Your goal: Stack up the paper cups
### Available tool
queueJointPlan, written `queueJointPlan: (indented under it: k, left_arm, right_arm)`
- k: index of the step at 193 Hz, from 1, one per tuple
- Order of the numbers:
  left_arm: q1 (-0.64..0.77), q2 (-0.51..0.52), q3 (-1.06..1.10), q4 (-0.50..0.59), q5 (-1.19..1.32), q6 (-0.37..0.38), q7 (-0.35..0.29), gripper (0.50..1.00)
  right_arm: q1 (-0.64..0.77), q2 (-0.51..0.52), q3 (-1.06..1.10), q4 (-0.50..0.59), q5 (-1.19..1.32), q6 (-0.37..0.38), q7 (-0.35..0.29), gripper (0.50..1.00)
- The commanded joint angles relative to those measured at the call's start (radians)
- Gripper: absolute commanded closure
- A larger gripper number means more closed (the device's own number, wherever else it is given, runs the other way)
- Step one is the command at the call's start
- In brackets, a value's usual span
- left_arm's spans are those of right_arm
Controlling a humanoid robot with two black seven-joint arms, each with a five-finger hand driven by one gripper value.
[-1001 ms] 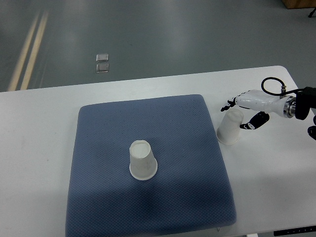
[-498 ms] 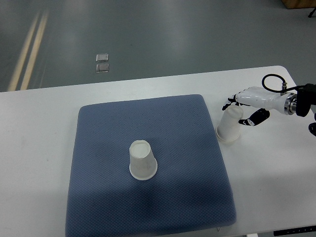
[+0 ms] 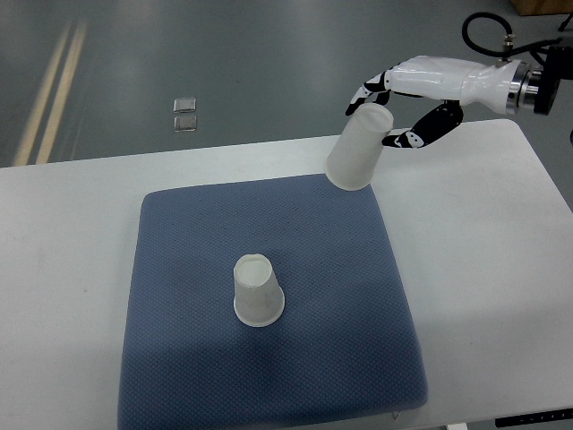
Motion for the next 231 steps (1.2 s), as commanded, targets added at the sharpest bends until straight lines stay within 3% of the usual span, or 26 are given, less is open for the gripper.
queueJointPlan:
  k: [1,28,84,162,231]
  left_arm:
    - [0.0,0.0,0.0,0.0,0.0,0.0,0.0,0.5]
    - [0.0,0.0,0.0,0.0,0.0,0.0,0.0,0.5]
    - [0.0,0.0,0.0,0.0,0.0,0.0,0.0,0.5]
    - [0.0,0.0,0.0,0.0,0.0,0.0,0.0,0.5]
    - [0.0,0.0,0.0,0.0,0.0,0.0,0.0,0.5]
  right_arm:
    - [0.055,0.005,0.0,0.094,0.066,0.076,-0.004,0.893]
    - [0.117,0.085,0.0,0.142,0.079,0.162,-0.005,0.893]
    - [0.139,0.24,-0.025,0.142,0.029,0.171,-0.035,0.885]
    - [0.125,0.251,-0.108,0.14,-0.14,0.159,-0.031,0.885]
    - [0.116,0.28,-0.117,0.14,-0.141,0.159,-0.033,0.887]
